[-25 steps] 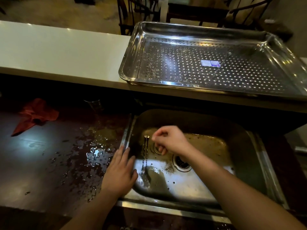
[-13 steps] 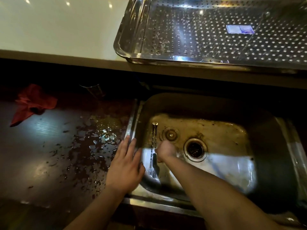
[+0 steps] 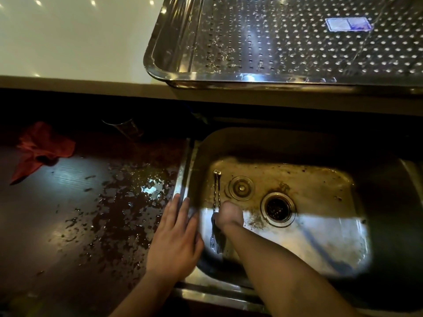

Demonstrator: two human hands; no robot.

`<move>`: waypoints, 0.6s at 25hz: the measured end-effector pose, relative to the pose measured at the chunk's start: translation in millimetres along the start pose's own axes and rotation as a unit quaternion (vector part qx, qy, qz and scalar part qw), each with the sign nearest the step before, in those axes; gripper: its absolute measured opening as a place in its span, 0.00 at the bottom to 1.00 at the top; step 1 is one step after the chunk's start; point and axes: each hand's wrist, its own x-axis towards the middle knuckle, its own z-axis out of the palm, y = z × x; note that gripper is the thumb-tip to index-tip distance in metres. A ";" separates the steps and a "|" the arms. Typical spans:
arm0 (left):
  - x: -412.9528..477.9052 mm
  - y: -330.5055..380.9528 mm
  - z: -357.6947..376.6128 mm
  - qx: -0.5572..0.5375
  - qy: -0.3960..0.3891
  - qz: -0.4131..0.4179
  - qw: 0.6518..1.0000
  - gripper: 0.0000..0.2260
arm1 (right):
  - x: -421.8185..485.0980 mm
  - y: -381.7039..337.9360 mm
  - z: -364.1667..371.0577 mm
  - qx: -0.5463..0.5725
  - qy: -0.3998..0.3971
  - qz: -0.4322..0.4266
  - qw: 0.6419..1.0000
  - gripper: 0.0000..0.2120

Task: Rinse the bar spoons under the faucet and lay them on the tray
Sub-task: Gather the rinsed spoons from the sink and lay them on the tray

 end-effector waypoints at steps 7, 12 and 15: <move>1.0 -0.1 2.4 -0.004 0.018 0.008 1.000 0.23 | -8.4 13.1 -18.4 0.083 -0.042 0.029 0.995 0.06; 1.1 -0.7 2.2 0.005 0.009 0.005 1.000 0.22 | -35.6 27.1 -65.7 0.116 0.011 -0.050 0.992 0.04; -0.1 1.7 -2.1 0.005 0.027 0.007 1.000 0.21 | -64.9 36.9 -98.4 0.133 0.065 -0.129 0.981 0.03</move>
